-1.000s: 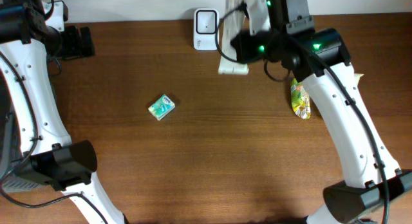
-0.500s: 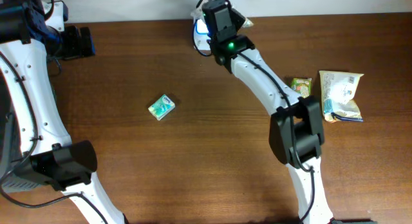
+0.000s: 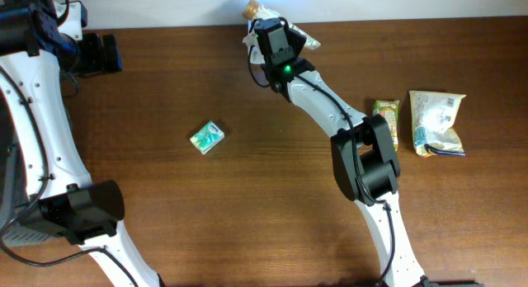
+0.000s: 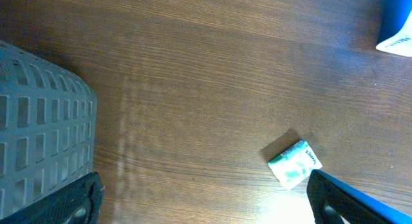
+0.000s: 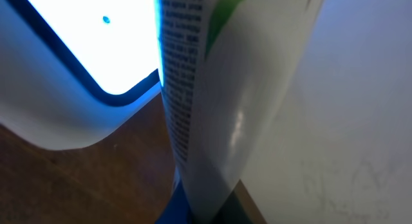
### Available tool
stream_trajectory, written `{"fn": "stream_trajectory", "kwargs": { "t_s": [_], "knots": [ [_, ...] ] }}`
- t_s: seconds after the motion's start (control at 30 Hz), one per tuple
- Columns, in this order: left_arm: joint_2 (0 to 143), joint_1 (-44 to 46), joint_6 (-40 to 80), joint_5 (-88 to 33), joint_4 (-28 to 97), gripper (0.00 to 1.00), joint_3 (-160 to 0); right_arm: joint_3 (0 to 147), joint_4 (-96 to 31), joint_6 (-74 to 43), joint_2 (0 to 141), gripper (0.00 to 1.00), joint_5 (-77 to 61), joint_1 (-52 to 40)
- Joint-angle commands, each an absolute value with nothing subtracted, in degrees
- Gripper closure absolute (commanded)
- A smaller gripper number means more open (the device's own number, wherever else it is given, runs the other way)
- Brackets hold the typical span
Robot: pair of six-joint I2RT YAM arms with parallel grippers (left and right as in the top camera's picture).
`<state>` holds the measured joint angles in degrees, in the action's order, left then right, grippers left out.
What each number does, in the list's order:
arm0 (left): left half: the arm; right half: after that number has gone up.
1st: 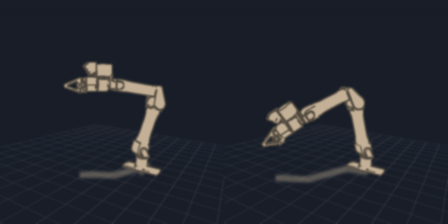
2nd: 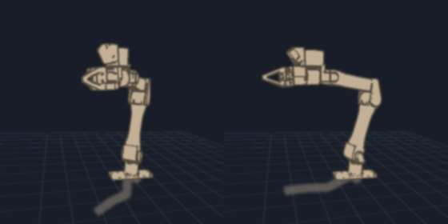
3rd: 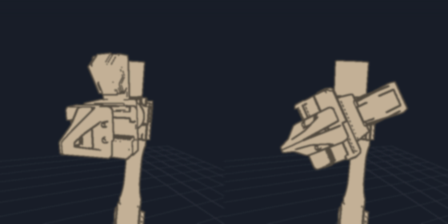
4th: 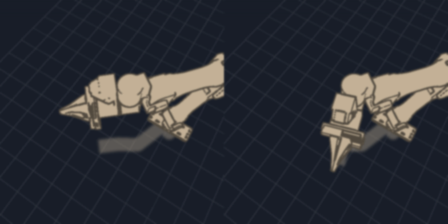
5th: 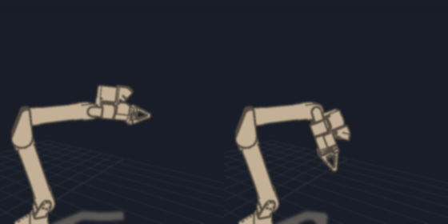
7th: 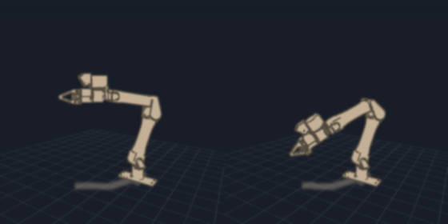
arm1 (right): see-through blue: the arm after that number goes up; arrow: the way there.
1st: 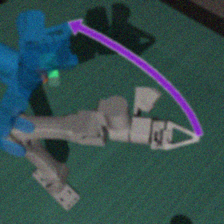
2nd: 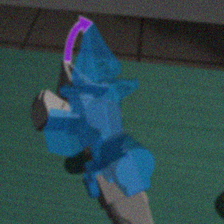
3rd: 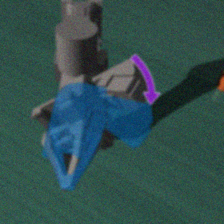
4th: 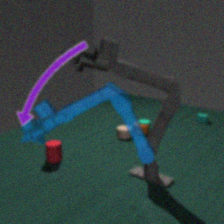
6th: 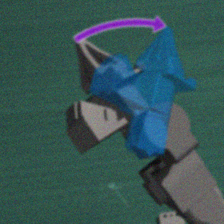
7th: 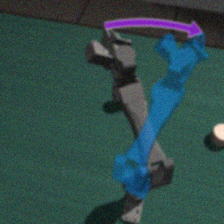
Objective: Scan the item barcode
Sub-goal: 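Lift the white tube and hold it in front of the scanner, then carry the white tube right and lay it on the table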
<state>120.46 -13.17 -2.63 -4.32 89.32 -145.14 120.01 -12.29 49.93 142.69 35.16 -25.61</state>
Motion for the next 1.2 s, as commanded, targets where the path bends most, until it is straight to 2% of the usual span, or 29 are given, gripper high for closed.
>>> {"fn": "stream_trajectory", "kwargs": {
  "t_s": [0.0,0.97,1.07,1.17],
  "knots": [
    [120.2,-13.5,-3.3,-4.7,89.2,0.01,-146.1,121.2,-12.2,49.5,141.5,0.96,39.6,-25.9],
    [120.2,-13.5,-3.3,-4.7,89.2,0.01,-146.1,121.2,-14.8,53.3,139.5,0.96,45.5,-28.5],
    [120.2,-13.5,-3.3,-4.8,89.2,0.01,-146.1,121.2,-19.4,51.5,135.6,0.96,42.1,-28.5],
    [120.2,-13.5,-3.3,-4.7,89.2,0.01,-146.1,121.2,-29.6,41.5,128.8,0.96,32.2,-28.1]
  ]
}}
